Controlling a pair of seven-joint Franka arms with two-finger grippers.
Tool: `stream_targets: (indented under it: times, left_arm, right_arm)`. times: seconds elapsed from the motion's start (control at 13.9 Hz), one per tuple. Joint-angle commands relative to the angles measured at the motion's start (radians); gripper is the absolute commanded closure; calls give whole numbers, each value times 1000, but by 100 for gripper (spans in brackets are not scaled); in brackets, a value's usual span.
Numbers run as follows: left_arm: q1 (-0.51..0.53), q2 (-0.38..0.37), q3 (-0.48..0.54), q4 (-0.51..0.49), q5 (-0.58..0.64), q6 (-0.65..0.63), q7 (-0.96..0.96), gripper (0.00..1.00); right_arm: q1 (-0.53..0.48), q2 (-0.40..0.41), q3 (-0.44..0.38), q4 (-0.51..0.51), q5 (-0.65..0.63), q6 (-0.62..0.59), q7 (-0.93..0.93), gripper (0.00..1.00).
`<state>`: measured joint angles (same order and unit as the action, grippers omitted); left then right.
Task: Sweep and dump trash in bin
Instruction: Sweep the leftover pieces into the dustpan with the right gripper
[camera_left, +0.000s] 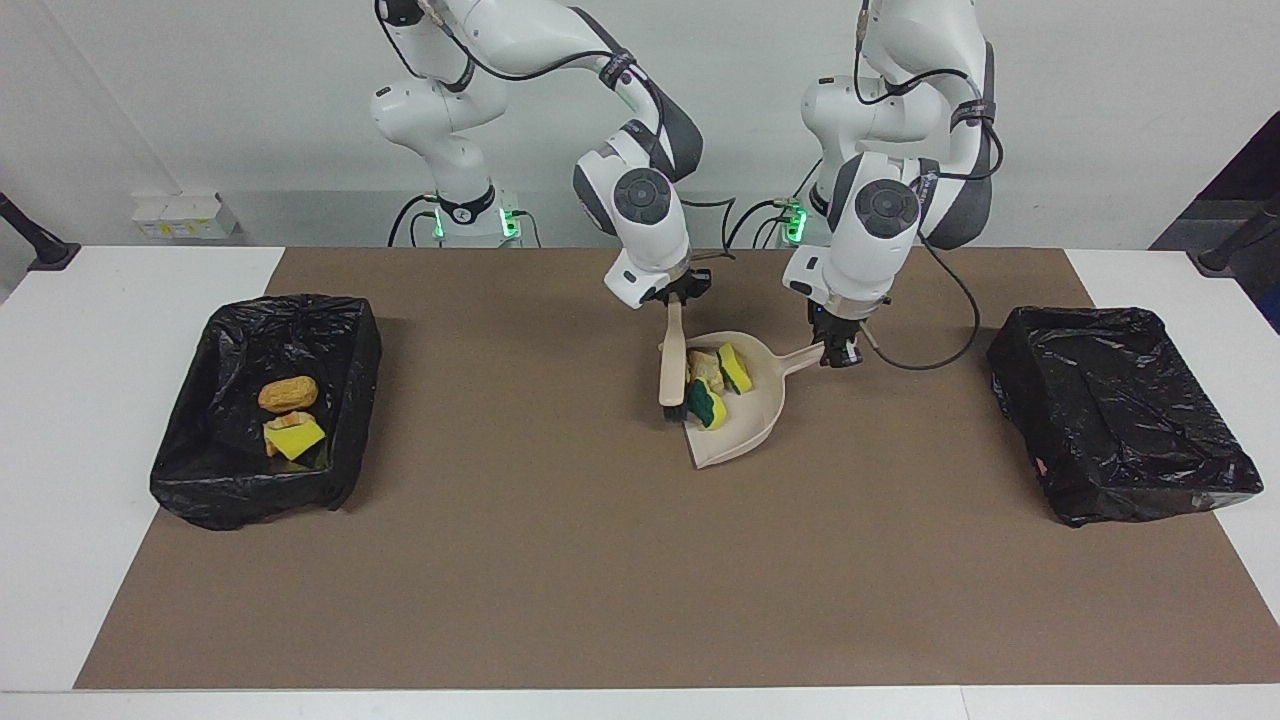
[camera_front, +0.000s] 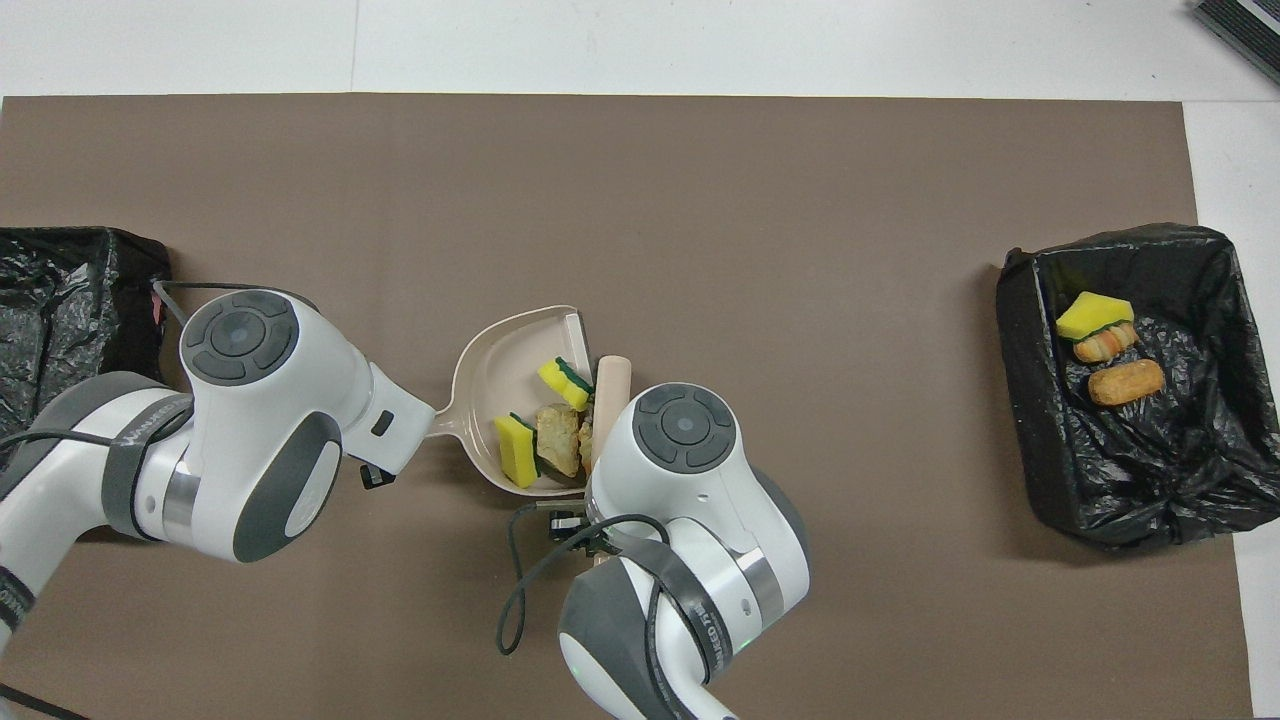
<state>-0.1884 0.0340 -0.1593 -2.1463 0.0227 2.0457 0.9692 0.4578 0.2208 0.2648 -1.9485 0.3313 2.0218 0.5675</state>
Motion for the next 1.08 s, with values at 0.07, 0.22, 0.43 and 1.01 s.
stream_targets:
  times: [0.07, 0.22, 0.43, 1.01]
  left_arm:
    - [23, -39, 0, -43, -4, 34, -15, 100]
    - [24, -39, 0, -43, -6, 34, -32, 100]
    - [47, -34, 0, -41, -62, 68, -61, 100]
    - [50, -37, 0, -46, -72, 59, -72, 100]
  right_arm:
    - [-14, -21, 1, 11, 11, -29, -121, 100]
    - [-14, -40, -1, 11, 11, -43, -123, 100]
    - [-14, -73, -1, 11, -11, -64, -127, 100]
    - [-4, -95, 5, 66, -11, -64, -115, 100]
